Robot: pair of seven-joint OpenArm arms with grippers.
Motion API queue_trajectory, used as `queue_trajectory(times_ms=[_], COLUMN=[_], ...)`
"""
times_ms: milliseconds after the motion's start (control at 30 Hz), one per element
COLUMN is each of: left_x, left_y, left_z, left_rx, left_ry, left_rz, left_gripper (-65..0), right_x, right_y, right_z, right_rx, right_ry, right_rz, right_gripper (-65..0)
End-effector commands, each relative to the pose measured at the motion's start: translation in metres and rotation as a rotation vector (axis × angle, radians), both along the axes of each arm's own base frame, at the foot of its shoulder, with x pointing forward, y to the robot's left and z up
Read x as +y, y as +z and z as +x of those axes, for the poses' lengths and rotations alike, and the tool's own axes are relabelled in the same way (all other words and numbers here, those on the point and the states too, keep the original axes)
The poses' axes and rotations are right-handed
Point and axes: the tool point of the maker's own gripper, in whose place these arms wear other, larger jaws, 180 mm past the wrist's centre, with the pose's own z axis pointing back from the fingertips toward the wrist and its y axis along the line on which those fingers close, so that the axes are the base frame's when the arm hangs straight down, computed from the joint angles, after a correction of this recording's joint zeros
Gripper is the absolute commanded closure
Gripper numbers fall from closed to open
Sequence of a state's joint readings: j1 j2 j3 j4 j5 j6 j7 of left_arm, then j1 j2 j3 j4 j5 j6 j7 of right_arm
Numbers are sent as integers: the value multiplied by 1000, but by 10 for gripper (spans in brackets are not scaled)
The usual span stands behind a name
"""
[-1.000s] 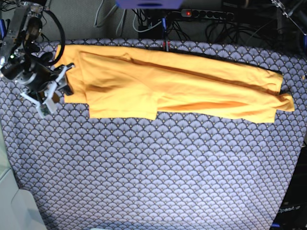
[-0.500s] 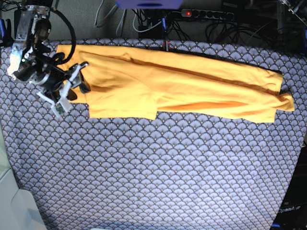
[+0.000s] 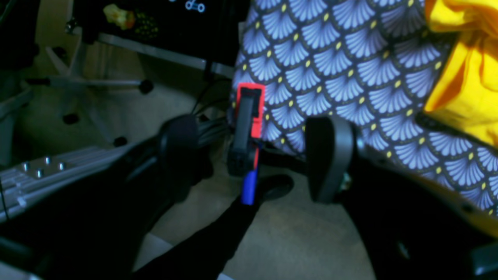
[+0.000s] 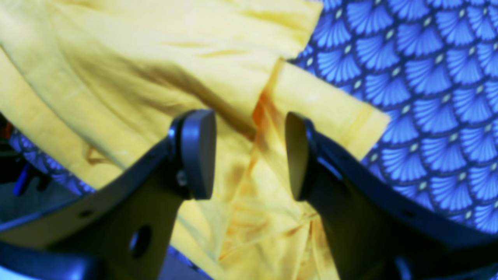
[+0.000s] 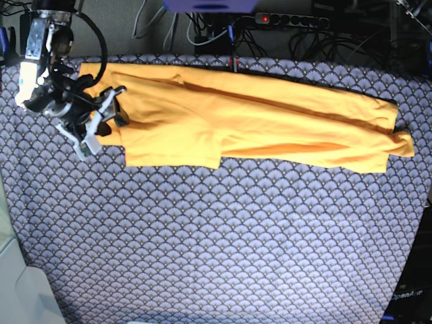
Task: Fold the T-shirt properly
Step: 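Move the right gripper to the shirt's end and grasp its corner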
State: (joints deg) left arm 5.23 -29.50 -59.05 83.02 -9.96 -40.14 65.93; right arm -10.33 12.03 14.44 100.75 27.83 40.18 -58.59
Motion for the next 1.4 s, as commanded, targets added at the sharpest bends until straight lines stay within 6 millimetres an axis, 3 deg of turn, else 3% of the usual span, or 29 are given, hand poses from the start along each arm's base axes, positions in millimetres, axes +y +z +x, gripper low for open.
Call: queue_trajectory(times_ms=[0,433,533,700,933,1300,1367], left_x=[9,9,9,10,15,15,15], left_y=[18,19,18,18,25,26,26], left_z=[5,5,3,3,5,6,6], left_rx=[-27,-26,-21,-21,-24,-29,-29], left_ry=[-6,-6,-6,-7,-8,-8,-8], left_rz=[45,46,46,48,65,65,65], left_gripper=[-420,-420,-420,-420,-420,-420,-420], right_x=[1,32,32,27,7,3,-12], right_y=[12,6,6,5,-2,-6,-2], right_z=[11,14,14,21,17,8,10], right_rx=[-53,-39,-39,-38,-8,-20,-28], right_ry=[-4,79,78,69,65,52,25], right_rz=[23,56,56,54,15,27,7], right_gripper=[-303,-285,-207,0,0,0,0])
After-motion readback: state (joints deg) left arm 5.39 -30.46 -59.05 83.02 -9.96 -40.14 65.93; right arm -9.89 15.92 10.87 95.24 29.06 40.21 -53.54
